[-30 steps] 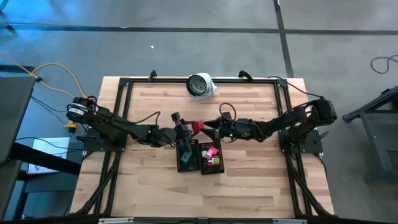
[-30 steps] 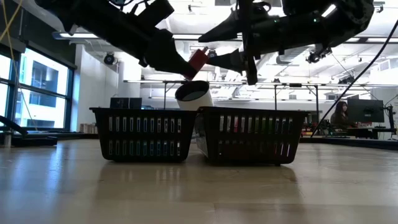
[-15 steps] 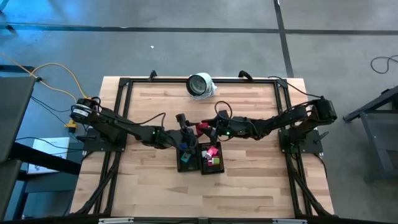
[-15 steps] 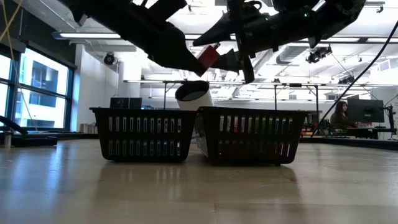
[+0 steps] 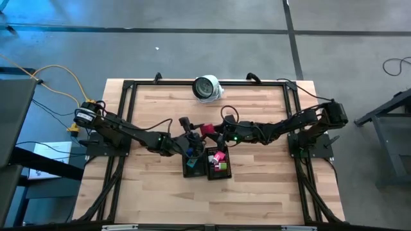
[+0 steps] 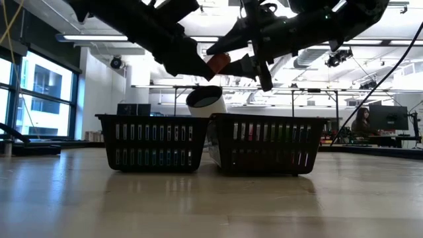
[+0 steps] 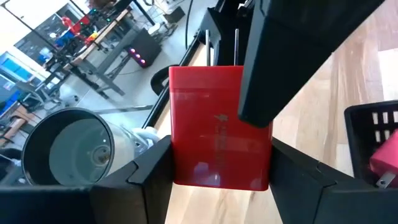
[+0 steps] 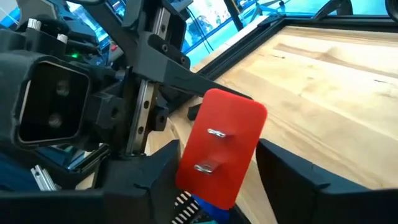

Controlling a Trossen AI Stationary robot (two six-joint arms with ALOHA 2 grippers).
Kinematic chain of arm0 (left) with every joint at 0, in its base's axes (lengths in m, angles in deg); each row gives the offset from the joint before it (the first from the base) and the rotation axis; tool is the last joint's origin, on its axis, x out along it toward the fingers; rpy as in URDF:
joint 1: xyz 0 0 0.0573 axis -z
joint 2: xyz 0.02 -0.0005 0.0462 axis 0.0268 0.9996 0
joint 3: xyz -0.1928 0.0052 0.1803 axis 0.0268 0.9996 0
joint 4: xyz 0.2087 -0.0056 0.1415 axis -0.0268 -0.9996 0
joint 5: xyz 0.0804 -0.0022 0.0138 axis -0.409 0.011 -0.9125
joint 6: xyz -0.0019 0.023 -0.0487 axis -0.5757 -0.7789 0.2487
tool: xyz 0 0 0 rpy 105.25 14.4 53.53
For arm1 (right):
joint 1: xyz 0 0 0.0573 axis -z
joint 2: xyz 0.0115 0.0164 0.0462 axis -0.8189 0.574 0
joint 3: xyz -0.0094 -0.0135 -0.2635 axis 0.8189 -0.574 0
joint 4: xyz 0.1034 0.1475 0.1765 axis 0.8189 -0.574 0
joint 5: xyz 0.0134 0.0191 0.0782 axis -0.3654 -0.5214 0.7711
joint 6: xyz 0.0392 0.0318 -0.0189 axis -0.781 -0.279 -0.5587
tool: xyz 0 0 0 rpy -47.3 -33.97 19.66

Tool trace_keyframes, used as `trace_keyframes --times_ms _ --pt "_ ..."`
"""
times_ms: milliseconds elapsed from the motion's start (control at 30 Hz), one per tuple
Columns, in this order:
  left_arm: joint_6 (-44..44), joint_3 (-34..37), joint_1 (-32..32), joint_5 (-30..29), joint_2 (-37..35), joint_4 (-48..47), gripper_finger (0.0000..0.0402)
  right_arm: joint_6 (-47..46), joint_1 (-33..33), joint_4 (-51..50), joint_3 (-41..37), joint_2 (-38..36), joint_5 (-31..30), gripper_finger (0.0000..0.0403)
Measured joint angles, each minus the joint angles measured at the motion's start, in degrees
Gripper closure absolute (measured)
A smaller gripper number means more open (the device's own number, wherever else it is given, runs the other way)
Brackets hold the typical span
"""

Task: Pick & Place Office items
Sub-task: Put the red charger adapter into the right black bin

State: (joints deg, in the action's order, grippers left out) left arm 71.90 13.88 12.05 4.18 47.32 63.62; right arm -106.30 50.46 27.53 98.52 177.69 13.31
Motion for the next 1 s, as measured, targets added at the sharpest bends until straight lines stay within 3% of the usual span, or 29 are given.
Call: trace_keyframes --times_ms 267,533,767,1000 --pt "0.0 0.0 0.0 -0.2 0.0 -0.7 0.0198 0.7 0.2 -0.3 -0.1 0.0 -0.6 0.0275" --pt "0.0 0.0 1.0 -0.9 0.0 -0.8 0.0198 2.8 0.5 -0.1 -0.1 0.0 0.3 0.0278" --pt "-0.9 -0.1 3.4 -6.8 0.0 -0.4 0.0198 6.2 0.5 1.6 0.0 0.0 1.4 0.0279" --pt "2.6 0.0 5.2 -9.6 -1.7 -1.1 0.0091 12.0 0.5 0.4 -0.1 -2.7 1.0 0.0292"
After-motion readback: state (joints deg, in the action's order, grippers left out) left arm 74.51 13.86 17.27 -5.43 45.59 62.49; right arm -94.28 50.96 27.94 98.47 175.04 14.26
